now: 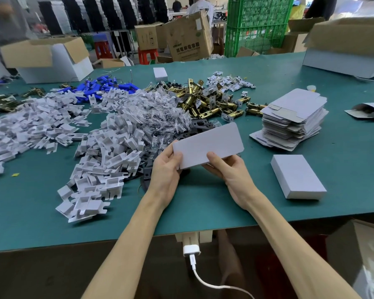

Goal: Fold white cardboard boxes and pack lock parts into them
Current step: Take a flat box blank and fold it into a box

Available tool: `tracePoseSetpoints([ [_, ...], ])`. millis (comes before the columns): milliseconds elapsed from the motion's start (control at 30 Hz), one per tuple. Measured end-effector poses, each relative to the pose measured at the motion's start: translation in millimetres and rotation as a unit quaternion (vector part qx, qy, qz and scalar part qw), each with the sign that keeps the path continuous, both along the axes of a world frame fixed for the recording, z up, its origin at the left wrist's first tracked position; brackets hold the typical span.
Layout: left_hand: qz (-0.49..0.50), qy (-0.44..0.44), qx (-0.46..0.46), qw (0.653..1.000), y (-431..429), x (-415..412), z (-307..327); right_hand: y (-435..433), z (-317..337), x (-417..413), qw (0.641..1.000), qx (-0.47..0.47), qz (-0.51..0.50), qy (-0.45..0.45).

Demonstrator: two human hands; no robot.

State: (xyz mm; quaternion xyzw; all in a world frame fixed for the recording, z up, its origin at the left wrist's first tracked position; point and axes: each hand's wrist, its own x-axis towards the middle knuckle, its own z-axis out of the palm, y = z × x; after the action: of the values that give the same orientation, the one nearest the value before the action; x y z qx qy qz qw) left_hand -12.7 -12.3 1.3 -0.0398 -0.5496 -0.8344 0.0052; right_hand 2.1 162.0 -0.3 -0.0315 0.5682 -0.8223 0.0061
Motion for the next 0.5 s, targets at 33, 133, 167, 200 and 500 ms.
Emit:
tracePoseSetpoints([
  [33, 0.005, 0.002, -0.006, 1.0, 0.8, 0.0, -0.6, 0.2, -0.4, -0.3, 1.0, 0.001, 0.0, 0.0],
  [133, 0.012, -0.005, 0.003, 1.0, 0.9, -0.3, -0.5, 0.2, 0.0, -0.4, 1.0, 0.002, 0.003, -0.001],
  [167, 0.012, -0.009, 0.011, 1.0, 0.5, -0.6, -0.2, 0.1, 0.6, -0.2, 1.0, 0.002, 0.001, -0.003],
  [200, 0.009, -0.013, 0.022, 1.0, -0.4, -0.8, 0.2, 0.0, 1.4, 0.2, 1.0, 0.001, -0.003, -0.006],
  [500, 0.037, -0.026, -0.01, 0.999, 4.0, 0.9, -6.8, 1.2, 3.2, 2.2, 0.997, -0.044, -0.065, 0.023],
])
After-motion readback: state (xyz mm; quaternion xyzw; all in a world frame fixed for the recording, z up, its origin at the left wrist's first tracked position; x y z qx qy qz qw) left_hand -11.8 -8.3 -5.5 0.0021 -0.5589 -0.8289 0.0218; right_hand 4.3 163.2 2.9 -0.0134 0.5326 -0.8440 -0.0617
